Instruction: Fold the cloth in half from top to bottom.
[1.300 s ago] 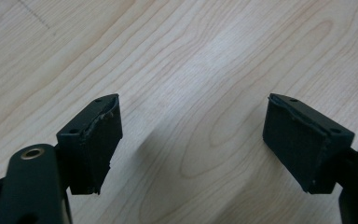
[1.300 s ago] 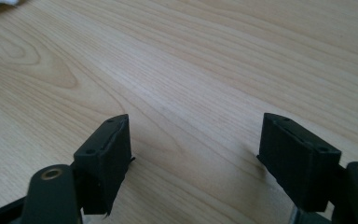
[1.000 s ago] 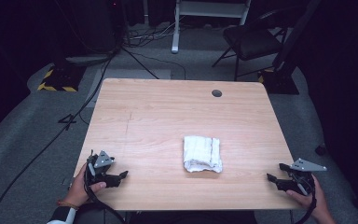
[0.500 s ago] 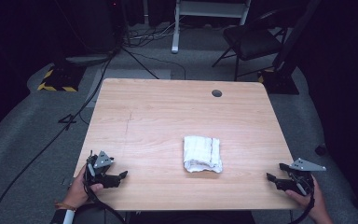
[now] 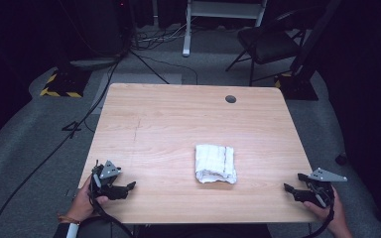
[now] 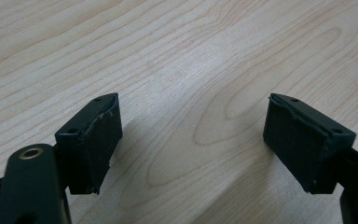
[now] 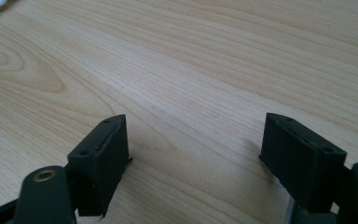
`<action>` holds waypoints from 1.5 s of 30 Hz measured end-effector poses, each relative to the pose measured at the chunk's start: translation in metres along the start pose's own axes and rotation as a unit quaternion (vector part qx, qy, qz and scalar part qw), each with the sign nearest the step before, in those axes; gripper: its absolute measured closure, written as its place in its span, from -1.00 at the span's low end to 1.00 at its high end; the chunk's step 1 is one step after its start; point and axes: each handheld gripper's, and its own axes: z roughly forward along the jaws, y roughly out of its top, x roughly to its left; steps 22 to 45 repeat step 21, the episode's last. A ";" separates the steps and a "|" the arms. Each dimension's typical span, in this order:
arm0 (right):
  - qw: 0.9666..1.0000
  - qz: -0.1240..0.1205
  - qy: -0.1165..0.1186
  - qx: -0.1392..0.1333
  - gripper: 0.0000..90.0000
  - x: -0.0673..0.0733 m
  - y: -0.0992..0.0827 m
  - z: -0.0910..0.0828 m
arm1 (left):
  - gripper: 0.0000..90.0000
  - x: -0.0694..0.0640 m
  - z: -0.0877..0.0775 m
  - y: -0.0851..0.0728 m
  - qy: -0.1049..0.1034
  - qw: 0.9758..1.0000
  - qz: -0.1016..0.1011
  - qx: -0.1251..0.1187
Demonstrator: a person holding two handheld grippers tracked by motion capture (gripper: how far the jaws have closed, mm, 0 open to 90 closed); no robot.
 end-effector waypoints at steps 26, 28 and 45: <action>1.000 -0.001 0.001 0.000 -0.48 0.000 0.000 0.000 | -0.57 0.000 0.000 0.000 0.000 1.000 -0.002 0.000; 1.000 -0.001 0.001 0.000 -0.48 0.000 0.000 0.000 | -0.57 0.000 0.000 0.000 0.000 1.000 -0.002 0.000; 1.000 -0.001 0.001 0.000 -0.48 0.000 0.000 0.000 | -0.57 0.000 0.000 0.000 0.000 1.000 -0.002 0.000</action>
